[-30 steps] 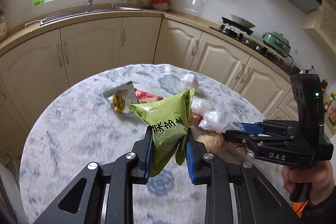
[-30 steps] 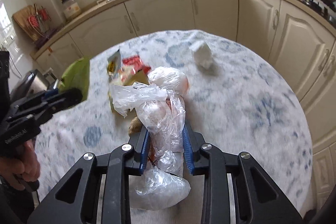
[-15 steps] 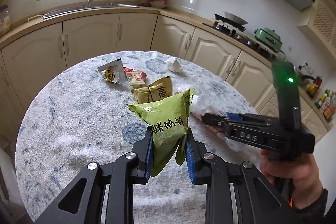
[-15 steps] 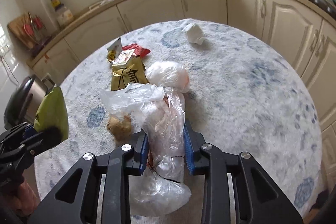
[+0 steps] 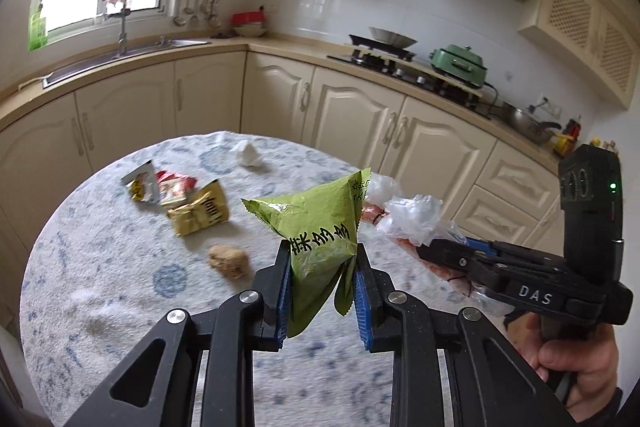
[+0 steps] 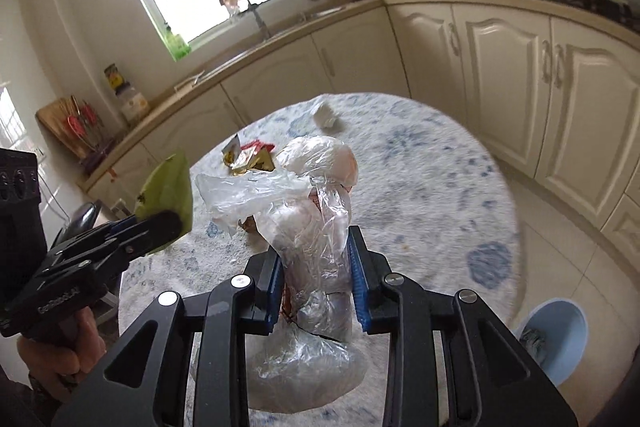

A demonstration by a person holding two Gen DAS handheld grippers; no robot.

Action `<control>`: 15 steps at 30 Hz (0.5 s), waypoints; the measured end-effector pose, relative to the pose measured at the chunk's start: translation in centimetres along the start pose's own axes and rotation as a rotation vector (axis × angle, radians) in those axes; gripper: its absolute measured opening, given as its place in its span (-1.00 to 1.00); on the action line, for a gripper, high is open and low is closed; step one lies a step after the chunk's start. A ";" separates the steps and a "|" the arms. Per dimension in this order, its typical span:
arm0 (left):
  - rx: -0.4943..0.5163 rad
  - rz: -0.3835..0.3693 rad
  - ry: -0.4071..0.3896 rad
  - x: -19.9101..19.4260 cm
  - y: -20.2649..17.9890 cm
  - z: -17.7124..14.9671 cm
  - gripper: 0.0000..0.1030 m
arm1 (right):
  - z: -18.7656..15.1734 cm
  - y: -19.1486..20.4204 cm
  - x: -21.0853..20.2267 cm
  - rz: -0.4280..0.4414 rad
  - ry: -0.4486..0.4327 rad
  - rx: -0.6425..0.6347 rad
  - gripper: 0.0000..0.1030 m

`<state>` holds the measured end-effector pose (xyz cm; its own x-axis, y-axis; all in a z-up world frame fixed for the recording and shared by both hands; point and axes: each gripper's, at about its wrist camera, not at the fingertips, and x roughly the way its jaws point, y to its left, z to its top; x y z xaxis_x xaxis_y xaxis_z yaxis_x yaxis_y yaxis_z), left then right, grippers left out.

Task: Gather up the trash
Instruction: 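Lift the green bag and clear bag bundle and carry them to the blue bucket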

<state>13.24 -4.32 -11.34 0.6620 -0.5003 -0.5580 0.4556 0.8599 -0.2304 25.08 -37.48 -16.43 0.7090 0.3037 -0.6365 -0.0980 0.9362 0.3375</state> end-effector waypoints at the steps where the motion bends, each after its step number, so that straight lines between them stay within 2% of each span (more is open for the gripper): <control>1: 0.006 -0.003 -0.003 -0.1 -0.7 0.2 -0.56 | 0.1 -0.3 -0.7 -0.004 -0.014 0.004 -0.44; 9: 0.089 -0.054 -0.035 -0.7 -6.9 2.4 -0.56 | 0.9 -3.5 -8.2 -0.071 -0.156 0.038 -0.44; 15: 0.172 -0.126 -0.051 -0.1 -12.4 3.8 -0.56 | 1.1 -6.9 -13.5 -0.150 -0.253 0.082 -0.44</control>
<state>9.73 -15.32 -5.42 0.6204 -0.6110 -0.4917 0.6287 0.7623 -0.1540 16.98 -48.26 -9.46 0.8639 0.1000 -0.4936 0.0703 0.9466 0.3148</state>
